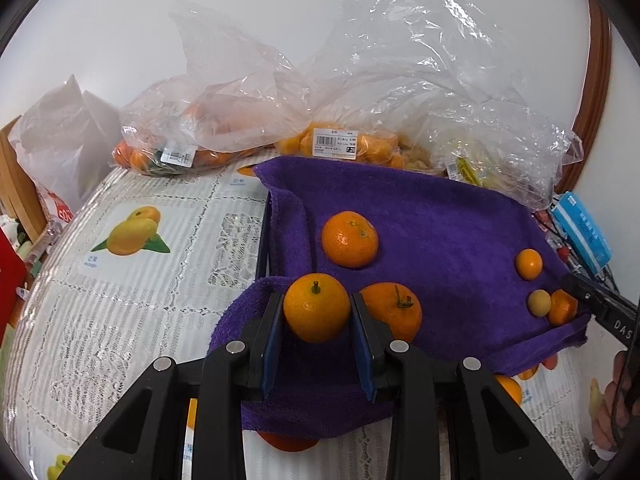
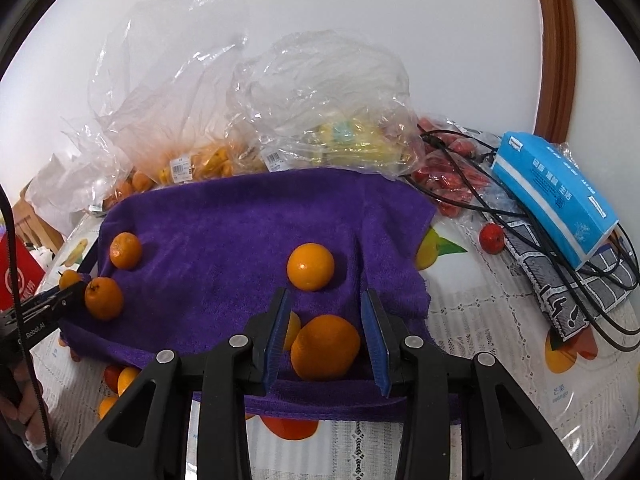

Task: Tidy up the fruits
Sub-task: 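Lower the orange in the left tool onto the towel and open it, then withdraw both tools and move the right tool down to a tan fruit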

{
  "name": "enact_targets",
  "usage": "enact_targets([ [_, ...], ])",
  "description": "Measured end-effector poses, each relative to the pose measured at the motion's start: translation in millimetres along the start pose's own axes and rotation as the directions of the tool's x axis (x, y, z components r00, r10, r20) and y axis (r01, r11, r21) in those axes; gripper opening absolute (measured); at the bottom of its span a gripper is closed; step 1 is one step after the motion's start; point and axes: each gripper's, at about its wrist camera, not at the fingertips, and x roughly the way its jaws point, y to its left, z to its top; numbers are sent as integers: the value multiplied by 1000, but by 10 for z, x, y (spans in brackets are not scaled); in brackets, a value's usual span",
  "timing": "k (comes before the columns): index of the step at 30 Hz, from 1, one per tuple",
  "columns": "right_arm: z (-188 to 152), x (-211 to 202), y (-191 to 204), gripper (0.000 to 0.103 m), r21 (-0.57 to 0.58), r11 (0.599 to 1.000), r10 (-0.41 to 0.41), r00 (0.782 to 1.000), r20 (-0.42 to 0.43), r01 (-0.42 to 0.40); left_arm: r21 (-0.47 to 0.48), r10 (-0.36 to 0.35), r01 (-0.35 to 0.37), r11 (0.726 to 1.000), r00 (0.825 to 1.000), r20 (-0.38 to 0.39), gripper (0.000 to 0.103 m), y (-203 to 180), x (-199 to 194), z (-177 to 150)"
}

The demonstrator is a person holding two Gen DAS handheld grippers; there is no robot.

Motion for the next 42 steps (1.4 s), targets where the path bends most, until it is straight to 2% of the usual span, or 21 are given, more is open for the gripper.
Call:
enact_targets([
  [7,-17,-42,125,39,-49,999,2,1000,22,-1,-11,-28,28,1000,1000,-13,31,-8,-16,0],
  [9,-20,-60,150,44,-58,998,4,999,32,-2,-17,-38,38,999,999,-15,31,-2,-23,-1],
  [11,-33,-84,165,47,-58,998,-9,999,53,12,-20,-48,48,999,999,-18,38,-12,-30,2],
  [13,-33,-102,186,47,-66,998,-18,998,65,22,-11,-45,45,999,999,-11,44,-32,-46,2],
  [21,-53,-193,309,48,-114,992,-44,992,117,58,33,-4,2,999,999,41,45,-116,-150,11],
  [23,-55,-266,320,48,-98,994,-26,991,134,40,32,-1,-1,999,998,60,45,-108,-207,22],
  [26,-69,-343,368,48,-66,997,50,994,98,-44,19,-12,9,1000,994,113,44,-74,-374,40],
  [28,-132,-407,467,47,-77,993,94,994,63,-89,6,-33,33,999,993,113,44,-35,-461,44],
  [30,-221,-490,602,47,-110,990,93,995,48,-87,-4,-53,53,999,993,108,45,0,-527,20],
  [34,-452,-590,843,45,-158,979,127,992,-10,-127,-12,-42,43,999,994,106,45,94,-677,-90],
  [38,-705,-615,1014,37,-198,967,147,987,-71,-158,-39,-57,61,997,994,91,45,240,-781,-214],
  [42,-854,-578,1090,32,-187,967,154,982,-109,-173,-66,-72,77,995,995,72,44,387,-859,-343],
])
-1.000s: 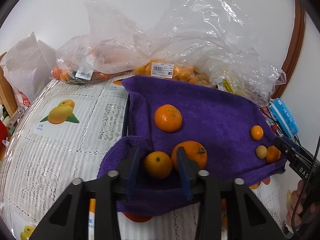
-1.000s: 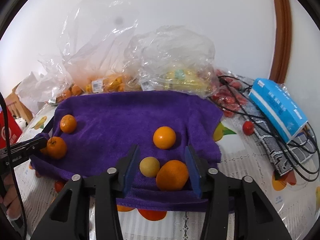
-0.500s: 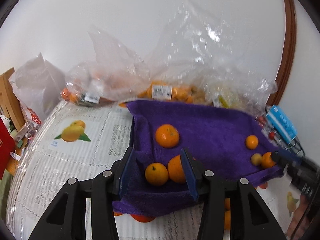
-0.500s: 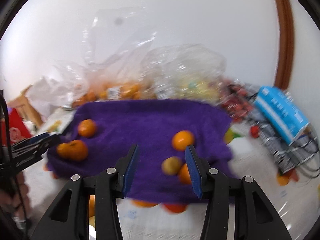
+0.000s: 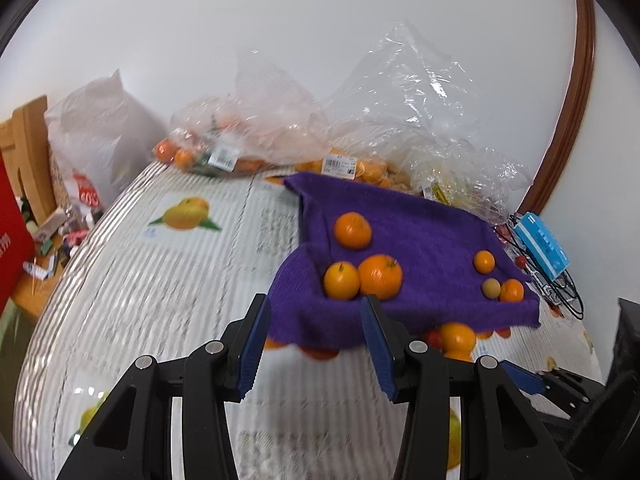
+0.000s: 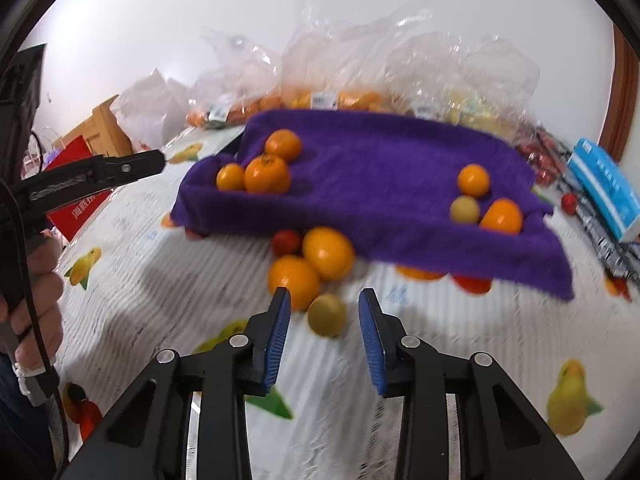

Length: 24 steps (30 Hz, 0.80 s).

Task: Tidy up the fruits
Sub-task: 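Withdraw both tools and move the right tool down to a tan fruit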

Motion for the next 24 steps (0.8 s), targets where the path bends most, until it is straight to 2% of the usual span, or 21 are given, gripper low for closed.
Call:
enact_targets([
  [4,-29,64,46,31,8,1000,7,1000,-18,-7,-19,-9,9,1000,1000,-7,44,100,-90,-88],
  [7,-47,100,61,19,-1,999,-32,999,-23,32,-31,-21,20,999,1000,-17,45,143,-115,-132],
  [14,-112,-36,-46,17,39,999,-23,999,-30,24,-36,-39,38,999,999,-28,44,154,-137,-215],
  [24,-104,65,3,19,41,999,-24,999,-41,25,-41,-46,44,998,998,-49,45,187,-147,-260],
])
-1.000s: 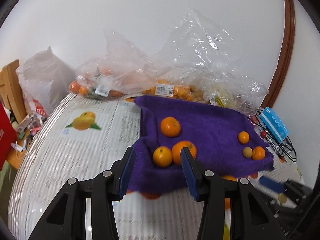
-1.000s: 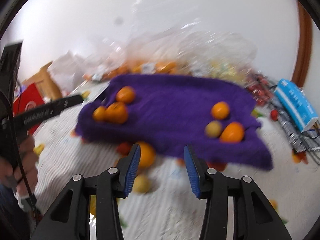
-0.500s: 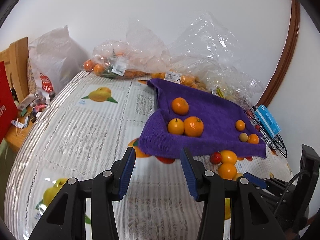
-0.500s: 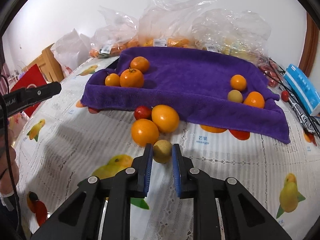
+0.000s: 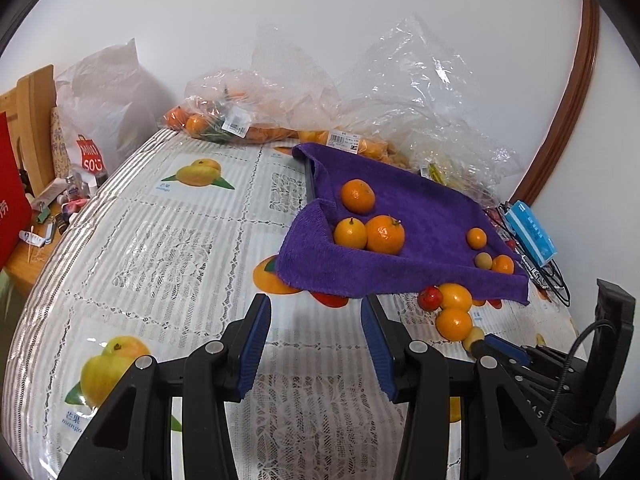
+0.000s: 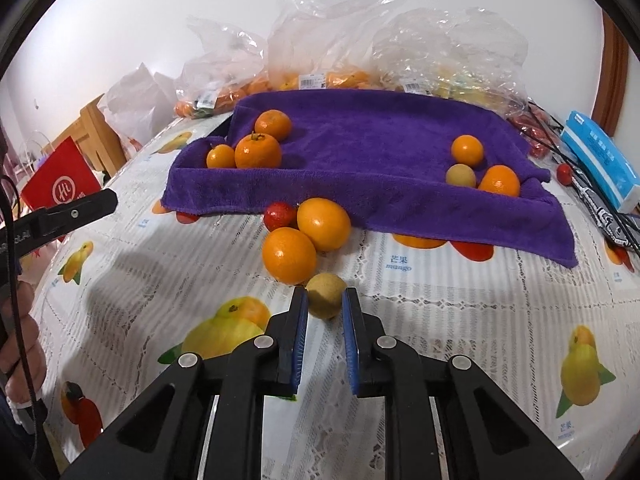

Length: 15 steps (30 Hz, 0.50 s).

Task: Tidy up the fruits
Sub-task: 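Withdraw both tools and move the right tool down to a tan fruit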

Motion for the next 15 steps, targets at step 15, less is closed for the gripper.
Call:
enact_targets([
  [15,74,185,-72,31,18,1000,13,1000,-4,-13,39,15,-13,999,999,-42,45,-131,118,-45],
])
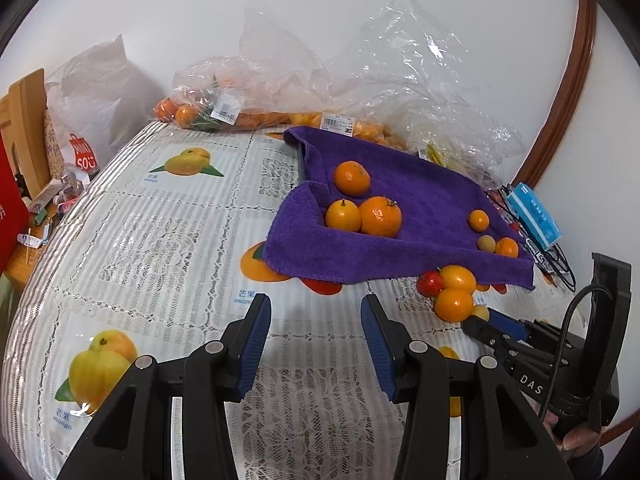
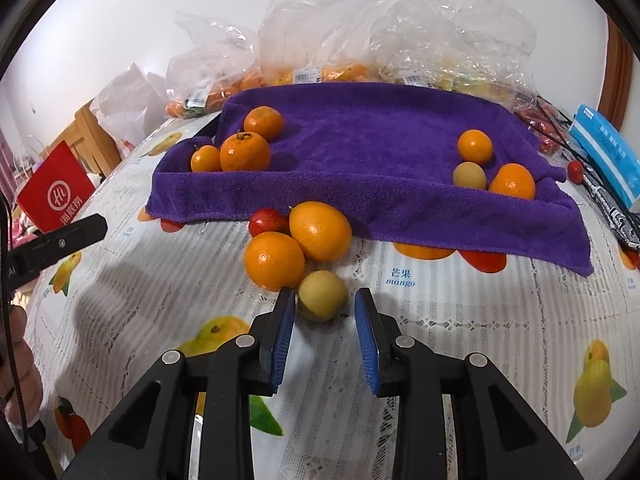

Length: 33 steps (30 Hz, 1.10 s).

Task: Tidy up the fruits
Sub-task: 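Withdraw both tools and move the right tool down to a tan fruit, then close the right tool on the tan fruit and lift it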

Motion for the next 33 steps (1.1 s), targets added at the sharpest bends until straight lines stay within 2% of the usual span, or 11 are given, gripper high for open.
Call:
enact_targets([
  [4,9,1,-38,26,-4,1000,11,1000,2,-11,4,-6,6,1000,1000,-5,45,-62,12,4],
  [13,-53,-268,-189,26,2,1000,2,998,55,-2,43,-26,28,999,999,-48,45,-322,148,-45],
  [23,-194,-578,-649,26,61,992,-112,989,93,106,96,-104,115,989,989,-106,44,-728,310,-102],
  [29,-271,-634,-860,26,106,987,-135,986,100,124,156,-26,38,987,996,-83,45,-884,370,-74],
  [33,-291,-624,-930,26,113,984,-152,983,100,140,153,-14,29,988,995,-96,44,-854,482,-32],
])
